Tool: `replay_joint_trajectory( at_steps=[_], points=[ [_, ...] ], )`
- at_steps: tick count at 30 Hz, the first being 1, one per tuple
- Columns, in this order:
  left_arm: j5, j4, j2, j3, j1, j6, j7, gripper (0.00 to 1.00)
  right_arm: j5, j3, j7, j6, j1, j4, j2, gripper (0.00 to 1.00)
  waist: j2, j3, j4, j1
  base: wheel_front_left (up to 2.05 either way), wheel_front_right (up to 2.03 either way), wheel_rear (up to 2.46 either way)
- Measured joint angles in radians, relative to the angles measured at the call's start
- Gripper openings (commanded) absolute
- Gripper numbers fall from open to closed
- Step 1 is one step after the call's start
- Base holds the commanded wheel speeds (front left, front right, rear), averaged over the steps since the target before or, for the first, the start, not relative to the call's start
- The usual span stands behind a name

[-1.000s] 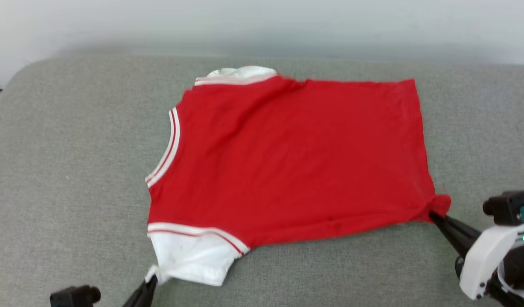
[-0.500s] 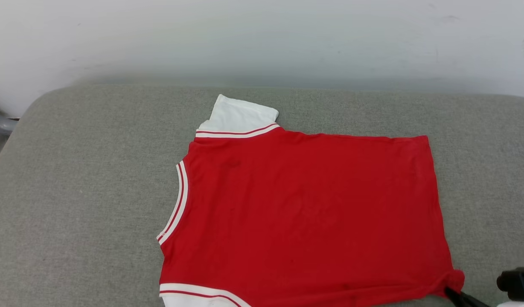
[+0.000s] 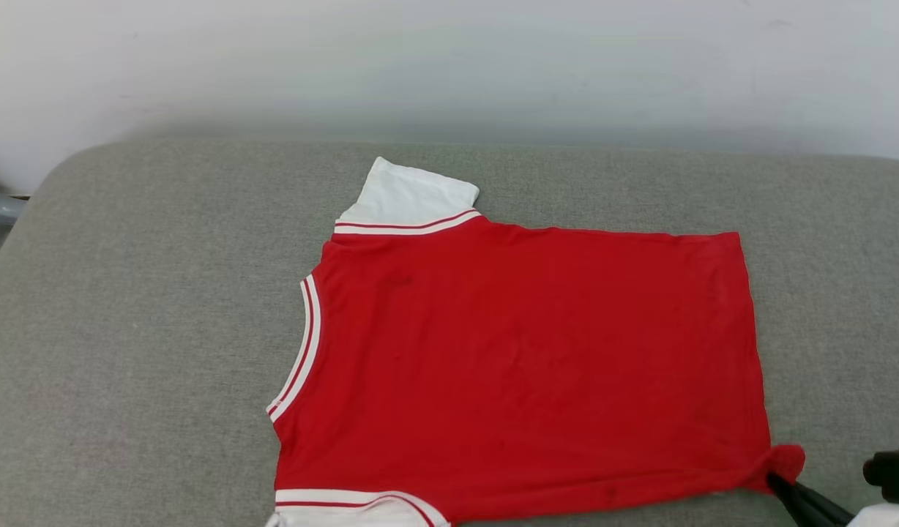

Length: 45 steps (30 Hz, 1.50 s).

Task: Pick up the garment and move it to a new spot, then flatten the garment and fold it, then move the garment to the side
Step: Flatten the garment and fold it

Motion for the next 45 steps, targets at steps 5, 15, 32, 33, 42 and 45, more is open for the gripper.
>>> replay_joint_trajectory(
  at_steps=[5,15,32,33,42,45],
  points=[
    [0.028,-0.004,0.016,0.023,-0.080,-0.006,-0.009,0.00,-0.004,0.007,0.017,0.000,-0.034,-0.015,0.016,0.00,0.0000,0.019,-0.017,0.0001,0.00,0.00,0.00],
    [0.083,0.014,0.083,0.039,-0.304,-0.046,0.061,0.00,-0.002,0.037,0.021,0.000,-0.126,-0.032,0.031,0.00,0.0000,0.071,-0.068,0.0001,0.00,0.00,0.00],
    [0.135,0.283,0.048,-0.017,-0.726,-0.150,0.176,0.00,0.026,0.093,0.047,0.000,-0.351,0.027,0.006,0.00,0.0000,0.235,-0.112,0.0002,0.00,0.00,0.00],
    [0.136,0.306,0.042,-0.022,-0.740,-0.152,0.178,0.00,0.028,0.097,0.047,0.000,-0.360,0.032,0.006,0.00,0.0000,0.243,-0.113,0.0002,0.00,0.00,0.00],
    [0.149,0.515,-0.005,-0.077,-0.811,-0.191,0.167,0.00,0.028,0.155,0.047,0.000,-0.406,0.095,0.009,0.00,0.0000,0.283,-0.119,0.0001,0.00,0.00,0.00],
    [0.142,0.559,-0.018,-0.093,-0.823,-0.199,0.152,0.00,0.027,0.164,0.045,0.000,-0.414,0.113,0.013,0.00,0.0000,0.279,-0.118,0.0001,0.00,0.00,0.00]
  ],
)
